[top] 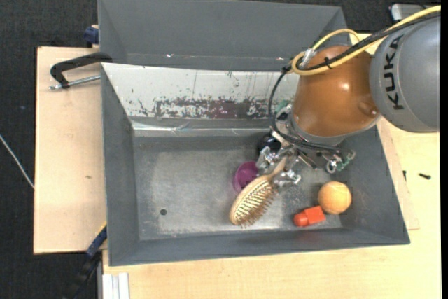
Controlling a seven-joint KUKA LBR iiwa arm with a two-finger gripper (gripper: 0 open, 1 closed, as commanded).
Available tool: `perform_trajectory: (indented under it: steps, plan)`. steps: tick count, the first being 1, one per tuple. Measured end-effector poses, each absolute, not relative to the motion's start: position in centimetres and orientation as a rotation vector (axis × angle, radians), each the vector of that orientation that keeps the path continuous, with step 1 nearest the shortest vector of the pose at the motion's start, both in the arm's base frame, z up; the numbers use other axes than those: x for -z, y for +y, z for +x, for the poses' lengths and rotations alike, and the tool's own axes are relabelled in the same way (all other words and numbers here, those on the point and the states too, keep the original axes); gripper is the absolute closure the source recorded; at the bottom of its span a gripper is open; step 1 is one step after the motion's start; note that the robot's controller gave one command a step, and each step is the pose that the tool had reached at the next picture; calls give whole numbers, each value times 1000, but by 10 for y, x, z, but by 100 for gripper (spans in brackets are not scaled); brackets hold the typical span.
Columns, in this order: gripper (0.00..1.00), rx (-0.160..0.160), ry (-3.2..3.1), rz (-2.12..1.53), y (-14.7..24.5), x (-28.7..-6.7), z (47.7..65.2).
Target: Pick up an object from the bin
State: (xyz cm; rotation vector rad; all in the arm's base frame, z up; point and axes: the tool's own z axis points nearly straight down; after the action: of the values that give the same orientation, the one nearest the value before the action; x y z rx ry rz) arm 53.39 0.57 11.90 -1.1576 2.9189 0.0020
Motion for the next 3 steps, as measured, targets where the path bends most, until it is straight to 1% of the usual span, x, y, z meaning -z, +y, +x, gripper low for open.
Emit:
perform_trajectory:
  steps: [1,3]
  plan:
    - [100,0,2915,-1156,6,-136,535]
    - [100,1,2915,-1154,7,-152,536]
